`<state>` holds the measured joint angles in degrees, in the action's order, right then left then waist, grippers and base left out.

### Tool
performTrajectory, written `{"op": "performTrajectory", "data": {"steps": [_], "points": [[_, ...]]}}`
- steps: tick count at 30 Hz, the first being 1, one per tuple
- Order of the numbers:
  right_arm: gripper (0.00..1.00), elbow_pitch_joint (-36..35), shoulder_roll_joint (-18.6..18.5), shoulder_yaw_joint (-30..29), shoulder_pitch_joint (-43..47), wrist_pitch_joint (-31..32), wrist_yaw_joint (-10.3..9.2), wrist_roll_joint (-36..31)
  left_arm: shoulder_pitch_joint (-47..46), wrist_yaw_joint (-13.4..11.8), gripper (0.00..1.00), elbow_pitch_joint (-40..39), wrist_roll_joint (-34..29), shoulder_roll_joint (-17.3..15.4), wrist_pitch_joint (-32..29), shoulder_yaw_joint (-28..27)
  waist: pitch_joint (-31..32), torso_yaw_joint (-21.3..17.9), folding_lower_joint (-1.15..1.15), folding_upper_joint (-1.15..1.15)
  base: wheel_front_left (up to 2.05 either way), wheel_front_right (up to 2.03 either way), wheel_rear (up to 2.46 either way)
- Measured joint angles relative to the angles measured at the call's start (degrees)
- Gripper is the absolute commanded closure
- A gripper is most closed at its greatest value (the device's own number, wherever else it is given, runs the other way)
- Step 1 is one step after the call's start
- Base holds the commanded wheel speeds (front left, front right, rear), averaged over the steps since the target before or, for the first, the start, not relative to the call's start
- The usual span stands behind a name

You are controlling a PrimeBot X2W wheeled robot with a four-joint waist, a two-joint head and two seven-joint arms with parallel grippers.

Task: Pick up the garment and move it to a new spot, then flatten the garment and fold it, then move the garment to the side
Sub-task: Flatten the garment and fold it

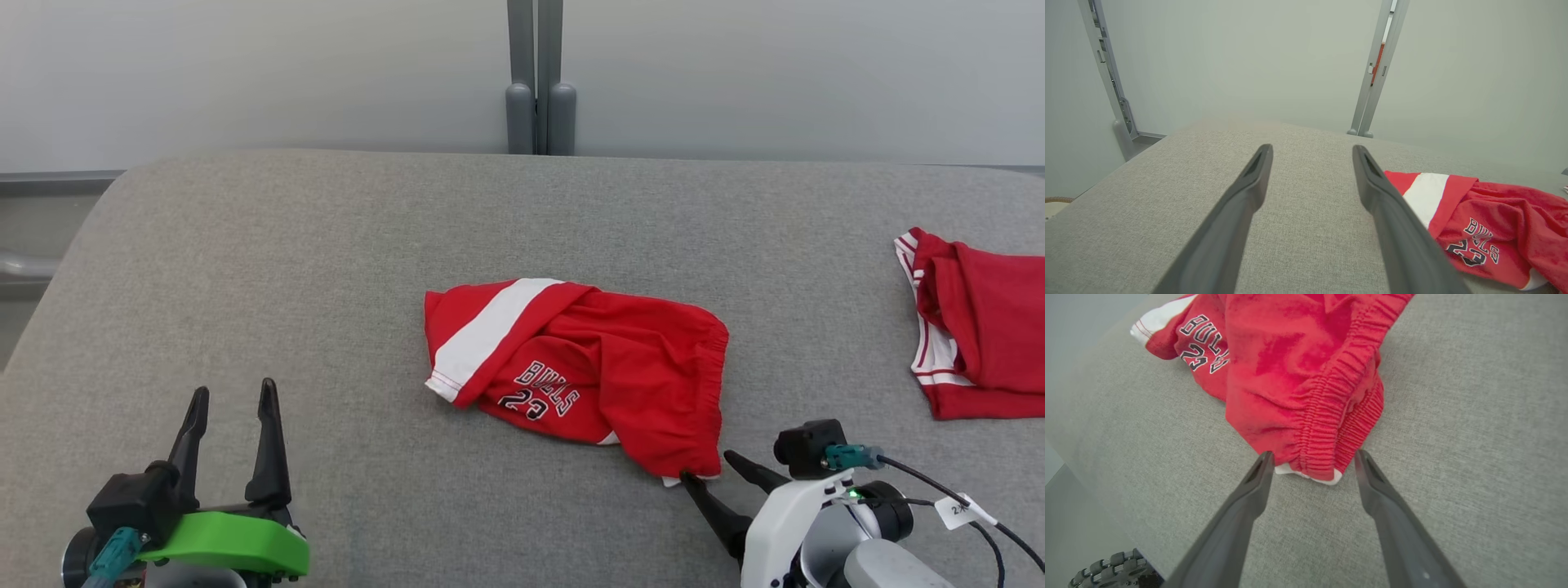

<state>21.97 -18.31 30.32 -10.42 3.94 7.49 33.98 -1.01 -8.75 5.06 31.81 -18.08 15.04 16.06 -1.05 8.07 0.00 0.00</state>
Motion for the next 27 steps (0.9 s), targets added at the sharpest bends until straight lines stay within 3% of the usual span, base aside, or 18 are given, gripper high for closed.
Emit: {"op": "performTrajectory", "data": {"steps": [1,2,3,4,5,17,23,27], "points": [[0.13,0.42,0.07,0.12,-0.14,0.33,0.01,0.13,-0.01,0.0,0.0,0.16,0.01,0.0,0.0,-0.01,-0.13,0.3,0.0,0.0,0.0,0.0,0.0],[0.39,0.74,0.03,0.24,-0.3,0.6,0.0,0.14,-0.01,0.0,0.0,0.31,0.04,0.0,0.0,-0.02,-0.23,0.53,0.0,0.0,0.0,0.0,0.0],[0.56,0.86,0.01,0.35,-0.39,0.63,0.0,0.2,-0.01,0.0,0.0,0.4,0.19,0.02,0.0,-0.01,-0.3,0.67,0.0,0.0,0.0,0.0,0.0],[0.85,0.87,-0.05,0.44,-0.43,0.68,0.01,0.27,-0.01,0.0,0.0,0.42,0.19,0.09,0.0,-0.01,-0.34,0.78,0.0,0.0,0.0,0.0,0.0],[1.0,0.77,-0.1,0.48,-0.48,0.44,0.0,0.41,-0.01,-0.01,0.0,0.42,0.2,0.14,0.0,-0.01,-0.34,0.78,0.0,0.0,0.0,0.0,0.0],[1.0,-6.12,-4.61,-2.47,-8.49,-2.75,0.0,5.71,-1.05,0.7,0.0,0.27,0.38,0.25,-0.03,0.43,-1.95,0.27,0.0,0.0,0.0,0.0,0.0],[1.0,-1.98,-10.42,-4.77,-16.36,-1.9,0.01,8.23,-5.03,1.93,0.0,0.62,0.11,1.14,-0.1,1.87,-5.69,1.14,0.0,0.0,0.0,0.0,0.0],[1.0,2.16,-12.41,-5.16,-22.39,-2.36,0.01,10.93,-7.34,2.72,0.0,1.48,-0.15,1.8,-0.15,2.54,-8.65,2.08,0.0,0.0,0.0,0.0,0.0]]}}
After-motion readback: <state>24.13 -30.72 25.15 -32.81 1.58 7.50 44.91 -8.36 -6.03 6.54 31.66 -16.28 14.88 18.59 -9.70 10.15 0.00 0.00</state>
